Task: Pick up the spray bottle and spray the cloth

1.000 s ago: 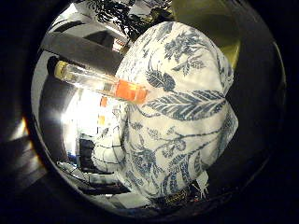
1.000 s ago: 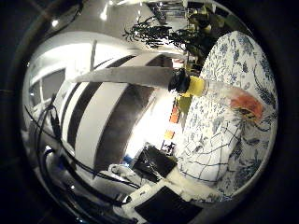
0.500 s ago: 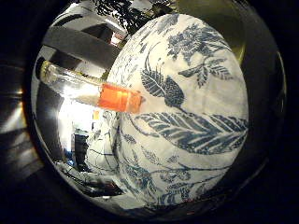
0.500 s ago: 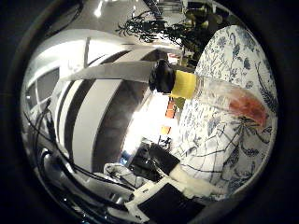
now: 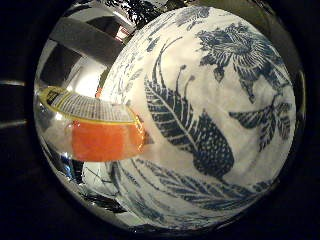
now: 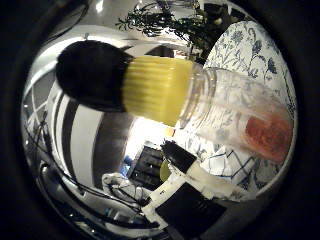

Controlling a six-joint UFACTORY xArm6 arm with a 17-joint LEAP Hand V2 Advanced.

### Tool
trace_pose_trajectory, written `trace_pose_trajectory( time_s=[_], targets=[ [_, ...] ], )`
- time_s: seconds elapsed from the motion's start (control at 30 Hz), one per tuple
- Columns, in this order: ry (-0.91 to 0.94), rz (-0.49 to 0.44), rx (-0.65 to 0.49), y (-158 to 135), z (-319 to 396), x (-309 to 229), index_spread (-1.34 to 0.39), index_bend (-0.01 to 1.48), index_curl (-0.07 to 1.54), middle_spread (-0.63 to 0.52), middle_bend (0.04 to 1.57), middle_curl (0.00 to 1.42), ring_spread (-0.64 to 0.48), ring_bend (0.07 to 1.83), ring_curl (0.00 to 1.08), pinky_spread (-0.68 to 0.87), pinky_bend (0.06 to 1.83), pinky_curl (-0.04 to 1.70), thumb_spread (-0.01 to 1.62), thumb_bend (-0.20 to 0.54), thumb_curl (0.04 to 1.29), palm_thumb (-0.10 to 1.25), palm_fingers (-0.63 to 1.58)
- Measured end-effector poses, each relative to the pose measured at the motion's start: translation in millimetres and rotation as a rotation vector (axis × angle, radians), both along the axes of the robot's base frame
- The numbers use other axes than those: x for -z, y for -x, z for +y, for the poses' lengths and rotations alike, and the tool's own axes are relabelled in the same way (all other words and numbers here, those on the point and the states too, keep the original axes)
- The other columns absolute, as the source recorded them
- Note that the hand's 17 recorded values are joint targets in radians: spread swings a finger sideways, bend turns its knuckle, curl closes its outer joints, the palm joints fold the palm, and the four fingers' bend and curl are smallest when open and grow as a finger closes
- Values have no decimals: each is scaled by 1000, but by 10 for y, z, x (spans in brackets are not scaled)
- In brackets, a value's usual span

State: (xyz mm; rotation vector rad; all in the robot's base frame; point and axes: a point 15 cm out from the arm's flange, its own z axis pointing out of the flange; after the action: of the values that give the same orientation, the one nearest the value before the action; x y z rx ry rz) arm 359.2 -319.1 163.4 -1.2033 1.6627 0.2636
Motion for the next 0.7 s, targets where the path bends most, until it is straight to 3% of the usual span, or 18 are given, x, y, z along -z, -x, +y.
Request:
trace_pose_trajectory(
  time_s=[0.23,0.27,0.4,0.5,0.7],
  targets=[
    [9,-28,-106,-442,507,-191,-213,233,359,-19,579,423,-25,755,345,139,412,229,962,-11,343,698,953],
    [7,-34,-117,-487,567,-220,-238,260,382,-53,630,447,-69,798,365,52,504,244,971,-12,352,723,1128],
    [-16,-20,-150,-611,769,-262,-289,480,521,-106,810,526,-142,953,448,-210,794,339,981,-8,387,809,1346],
    [-39,-20,-163,-695,892,-303,-269,690,622,-108,942,563,-143,1102,496,-298,933,407,973,-10,421,880,1372],
    [-105,-41,-220,-767,1176,-485,-213,976,711,-92,1141,603,-147,1271,543,-259,1163,543,952,-10,473,983,1323]
  ],
)
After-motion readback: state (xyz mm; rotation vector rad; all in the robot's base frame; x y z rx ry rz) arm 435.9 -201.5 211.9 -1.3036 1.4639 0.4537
